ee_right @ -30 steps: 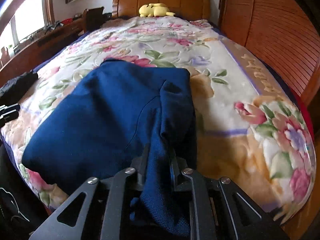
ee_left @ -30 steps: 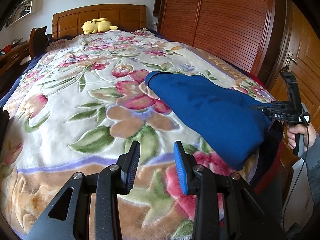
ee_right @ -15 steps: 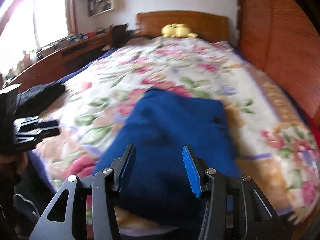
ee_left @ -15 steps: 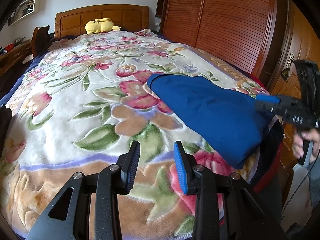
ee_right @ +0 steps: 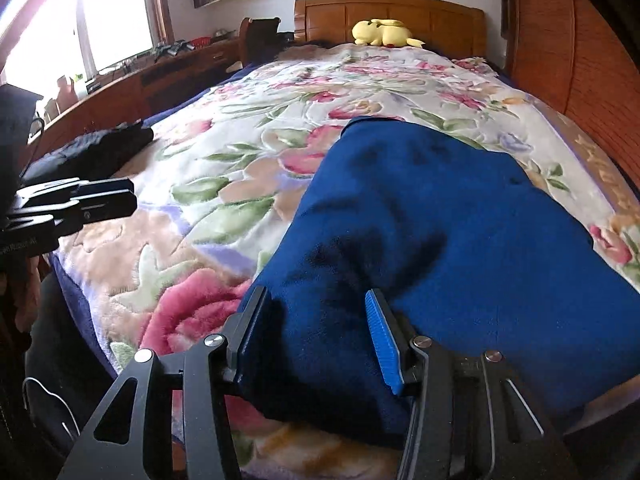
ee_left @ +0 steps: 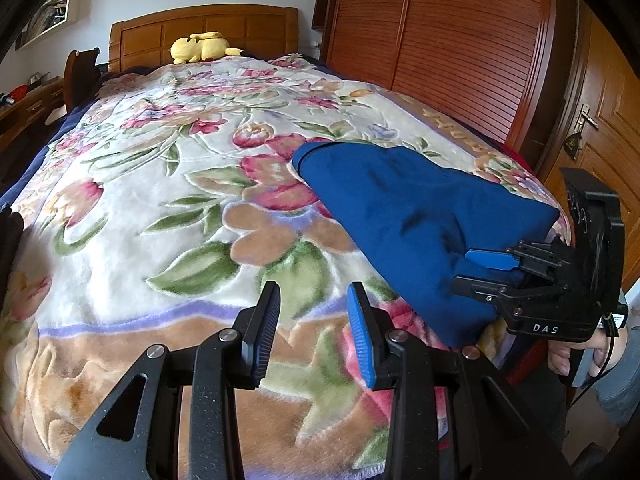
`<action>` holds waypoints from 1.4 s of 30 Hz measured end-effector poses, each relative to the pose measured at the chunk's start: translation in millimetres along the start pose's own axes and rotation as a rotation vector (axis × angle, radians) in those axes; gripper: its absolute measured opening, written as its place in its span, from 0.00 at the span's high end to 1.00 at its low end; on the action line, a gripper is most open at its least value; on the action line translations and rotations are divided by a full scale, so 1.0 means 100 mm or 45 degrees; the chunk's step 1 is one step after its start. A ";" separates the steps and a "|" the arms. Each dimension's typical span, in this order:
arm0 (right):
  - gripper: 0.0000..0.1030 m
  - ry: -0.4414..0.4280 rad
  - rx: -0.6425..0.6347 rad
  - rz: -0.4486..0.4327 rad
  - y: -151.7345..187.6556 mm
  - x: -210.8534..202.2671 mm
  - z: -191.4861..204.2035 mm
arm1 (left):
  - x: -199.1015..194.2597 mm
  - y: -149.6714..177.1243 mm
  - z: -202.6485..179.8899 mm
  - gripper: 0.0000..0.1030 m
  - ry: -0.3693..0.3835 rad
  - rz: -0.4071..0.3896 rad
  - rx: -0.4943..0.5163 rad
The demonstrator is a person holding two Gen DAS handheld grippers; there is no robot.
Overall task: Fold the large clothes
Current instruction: 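Grasp the blazer bundle with the left tool and lift it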
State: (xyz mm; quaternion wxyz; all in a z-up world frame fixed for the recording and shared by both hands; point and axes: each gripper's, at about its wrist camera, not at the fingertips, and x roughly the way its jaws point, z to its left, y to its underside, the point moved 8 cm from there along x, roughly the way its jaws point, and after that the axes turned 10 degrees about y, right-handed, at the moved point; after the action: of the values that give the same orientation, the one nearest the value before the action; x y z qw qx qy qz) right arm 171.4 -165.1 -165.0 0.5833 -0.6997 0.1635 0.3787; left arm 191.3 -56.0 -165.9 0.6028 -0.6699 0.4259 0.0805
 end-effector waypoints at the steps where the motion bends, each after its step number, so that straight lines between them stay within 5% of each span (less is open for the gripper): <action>1: 0.51 -0.003 0.001 -0.005 -0.01 -0.01 -0.01 | 0.01 -0.01 -0.02 0.65 0.002 0.000 0.003; 6: 0.51 -0.024 0.014 -0.030 -0.11 -0.18 -0.06 | 0.14 -0.13 -0.09 0.65 0.012 0.012 0.043; 12: 0.51 0.169 0.040 -0.134 -0.09 -0.63 -0.58 | 0.60 -0.48 -0.19 0.65 0.076 0.036 0.097; 22: 0.51 0.338 0.180 -0.084 0.40 -0.84 -1.25 | 1.56 -0.94 -0.06 0.60 0.023 0.147 0.134; 31: 0.51 0.253 0.288 -0.036 0.55 -0.77 -1.31 | 2.15 -1.13 0.26 0.50 -0.097 0.227 0.112; 37: 0.49 0.196 0.290 -0.002 0.55 -0.63 -1.24 | 2.32 -1.23 0.47 0.25 -0.146 0.235 0.070; 42: 0.46 0.193 0.316 0.015 0.56 -0.48 -1.28 | 2.39 -1.28 0.53 0.24 -0.112 0.230 0.046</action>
State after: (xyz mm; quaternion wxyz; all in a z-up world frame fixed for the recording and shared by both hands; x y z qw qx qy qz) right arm 145.2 -310.5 -164.8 0.6491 -0.6478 0.2568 0.3051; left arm 447.6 -134.1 -233.6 0.6231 -0.6136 0.4592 0.1562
